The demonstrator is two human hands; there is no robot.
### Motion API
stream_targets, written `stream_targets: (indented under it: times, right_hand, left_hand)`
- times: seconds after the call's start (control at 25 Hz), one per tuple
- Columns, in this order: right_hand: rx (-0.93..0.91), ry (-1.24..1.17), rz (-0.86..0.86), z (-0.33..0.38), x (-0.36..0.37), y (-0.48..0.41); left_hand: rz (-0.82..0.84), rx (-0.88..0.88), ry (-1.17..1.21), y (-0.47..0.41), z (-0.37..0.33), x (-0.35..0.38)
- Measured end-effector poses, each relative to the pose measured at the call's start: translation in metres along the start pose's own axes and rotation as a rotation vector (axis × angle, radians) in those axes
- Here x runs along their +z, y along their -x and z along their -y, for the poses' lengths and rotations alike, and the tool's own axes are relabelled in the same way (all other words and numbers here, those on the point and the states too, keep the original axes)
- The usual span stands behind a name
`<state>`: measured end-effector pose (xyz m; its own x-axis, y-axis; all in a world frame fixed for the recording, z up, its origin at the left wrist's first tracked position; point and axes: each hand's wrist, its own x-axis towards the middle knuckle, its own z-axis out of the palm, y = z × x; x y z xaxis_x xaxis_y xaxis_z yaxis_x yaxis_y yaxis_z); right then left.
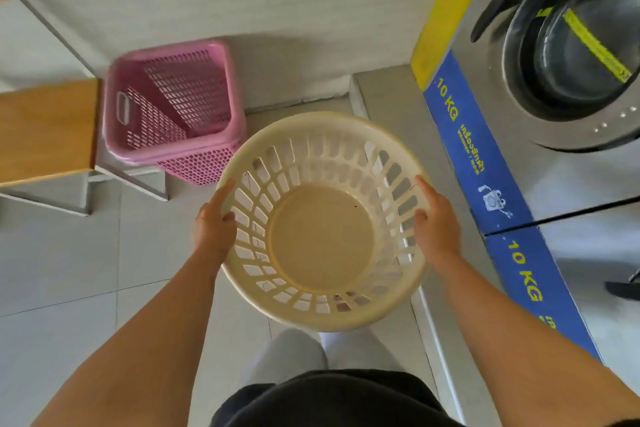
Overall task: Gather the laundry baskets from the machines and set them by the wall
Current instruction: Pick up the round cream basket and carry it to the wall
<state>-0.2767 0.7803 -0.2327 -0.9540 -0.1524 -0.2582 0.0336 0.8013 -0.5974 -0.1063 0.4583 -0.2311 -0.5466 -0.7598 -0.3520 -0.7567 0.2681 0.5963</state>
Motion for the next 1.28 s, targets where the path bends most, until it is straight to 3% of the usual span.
stream_targets:
  times: [0.6,0.92,1.28]
  right_hand:
    - [0.028,0.156,0.031,0.116,0.072,-0.261]
    - [0.045,0.227,0.089,0.107,0.133,-0.391]
    - [0.021,0.216,0.058,0.065,0.242,-0.507]
  left_hand:
    - [0.125,-0.085,0.054,-0.265,-0.091,0.03]
    - [0.082,-0.2,-0.079,-0.367,-0.112,0.1]
    - [0.059,-0.348,0.057,-0.477,-0.081,0.212]
